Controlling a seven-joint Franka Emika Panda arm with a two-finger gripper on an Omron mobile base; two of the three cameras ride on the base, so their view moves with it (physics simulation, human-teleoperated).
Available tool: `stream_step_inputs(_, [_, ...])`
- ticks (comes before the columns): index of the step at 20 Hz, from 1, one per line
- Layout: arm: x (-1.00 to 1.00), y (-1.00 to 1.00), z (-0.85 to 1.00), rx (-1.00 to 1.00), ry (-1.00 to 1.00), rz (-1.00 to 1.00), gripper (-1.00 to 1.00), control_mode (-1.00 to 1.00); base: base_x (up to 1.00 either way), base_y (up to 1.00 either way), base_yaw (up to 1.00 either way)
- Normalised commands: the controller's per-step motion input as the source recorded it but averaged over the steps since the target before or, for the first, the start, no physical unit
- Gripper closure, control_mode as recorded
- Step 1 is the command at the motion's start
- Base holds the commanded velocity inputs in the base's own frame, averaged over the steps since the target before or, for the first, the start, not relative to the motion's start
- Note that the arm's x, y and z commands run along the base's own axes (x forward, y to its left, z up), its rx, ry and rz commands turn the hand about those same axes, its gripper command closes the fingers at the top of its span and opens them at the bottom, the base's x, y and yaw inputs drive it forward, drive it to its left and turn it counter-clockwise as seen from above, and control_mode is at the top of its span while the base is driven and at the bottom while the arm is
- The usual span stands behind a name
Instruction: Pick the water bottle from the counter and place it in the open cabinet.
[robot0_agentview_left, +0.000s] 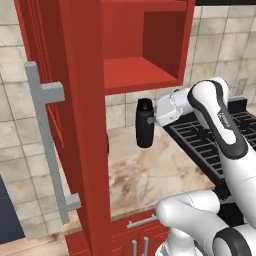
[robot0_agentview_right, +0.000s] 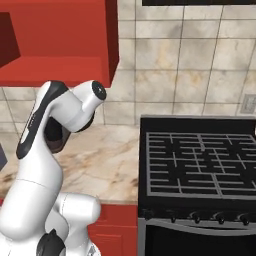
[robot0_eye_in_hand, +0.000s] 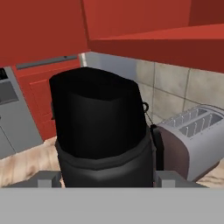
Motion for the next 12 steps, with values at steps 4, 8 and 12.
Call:
stream_step_inputs(4, [0.0,0.0,0.0,0.0,0.0,0.0,1.0,1.0,0.57,0.0,0.23])
stream_step_inputs(8, [0.0,0.0,0.0,0.0,0.0,0.0,1.0,1.0,0.11,0.07,0.13])
stream_step_inputs(12, [0.0,0.0,0.0,0.0,0.0,0.0,1.0,1.0,0.0,0.0,0.01])
